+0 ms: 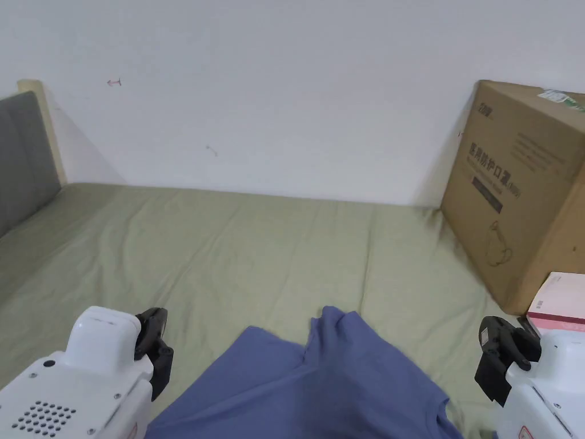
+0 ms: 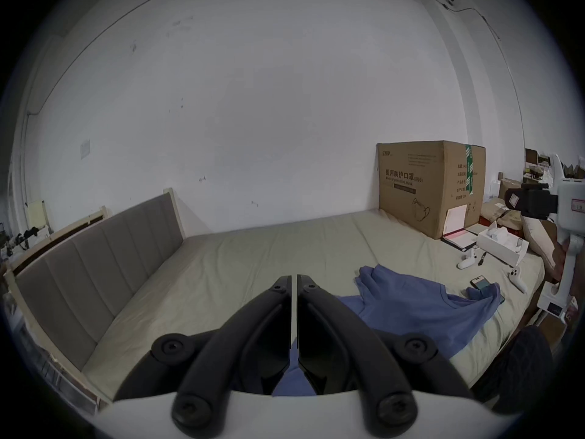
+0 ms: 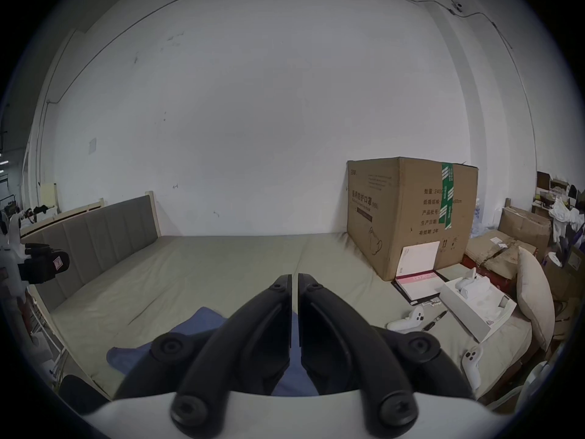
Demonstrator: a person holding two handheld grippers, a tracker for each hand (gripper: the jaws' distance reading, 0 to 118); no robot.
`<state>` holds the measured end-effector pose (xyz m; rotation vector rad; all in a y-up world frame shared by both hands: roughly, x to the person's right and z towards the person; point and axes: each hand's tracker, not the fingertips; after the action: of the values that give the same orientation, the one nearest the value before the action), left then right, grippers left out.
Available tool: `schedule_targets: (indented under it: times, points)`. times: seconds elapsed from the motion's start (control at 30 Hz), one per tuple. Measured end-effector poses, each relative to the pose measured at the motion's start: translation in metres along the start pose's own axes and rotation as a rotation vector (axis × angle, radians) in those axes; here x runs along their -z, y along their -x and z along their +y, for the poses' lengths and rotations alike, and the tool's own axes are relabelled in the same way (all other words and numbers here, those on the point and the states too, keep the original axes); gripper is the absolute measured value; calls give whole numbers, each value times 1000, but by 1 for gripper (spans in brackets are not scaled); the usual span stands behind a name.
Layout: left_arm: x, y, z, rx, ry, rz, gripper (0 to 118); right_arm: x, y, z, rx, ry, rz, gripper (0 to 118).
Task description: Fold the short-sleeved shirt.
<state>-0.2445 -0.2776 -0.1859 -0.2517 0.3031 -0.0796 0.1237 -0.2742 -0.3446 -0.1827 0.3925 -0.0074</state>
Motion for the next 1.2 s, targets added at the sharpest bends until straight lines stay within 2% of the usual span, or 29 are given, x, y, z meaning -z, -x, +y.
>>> schedule_targets:
  times: [0.4,0.53,0.57,0.6,0.63,0.67,0.87,0.93,0.97,1.0,1.1,1.13,1.17,1.2]
  points:
    - [12,48,-59,-94,199,55,3,30,34,-33,-27,103,70,4]
    - [36,69,-86,-132,328,37,4,41,42,-41,-39,141,89,4]
    - [44,73,-95,-136,368,49,20,44,44,-42,-42,149,92,4]
    - [53,78,-106,-136,402,56,53,47,45,-44,-46,158,93,4]
    - [62,84,-117,-138,445,44,93,49,47,-46,-50,166,94,4]
    - [77,91,-132,-135,517,39,117,51,48,-47,-53,177,96,4]
    - [121,116,-194,-162,717,27,107,64,53,-56,-78,225,96,4]
    - [131,118,-210,-174,764,32,94,69,55,-58,-81,241,93,4]
    - [134,118,-217,-179,765,33,82,72,55,-59,-82,249,92,4]
    - [137,118,-224,-190,787,20,78,74,56,-60,-81,255,93,4]
    - [139,112,-237,-174,777,16,78,80,59,-63,-78,266,96,4]
    - [137,112,-235,-180,772,20,75,82,60,-63,-75,272,97,4]
    - [133,110,-234,-177,760,27,65,83,60,-63,-68,278,100,4]
    - [130,108,-232,-159,741,17,61,84,60,-64,-57,283,103,4]
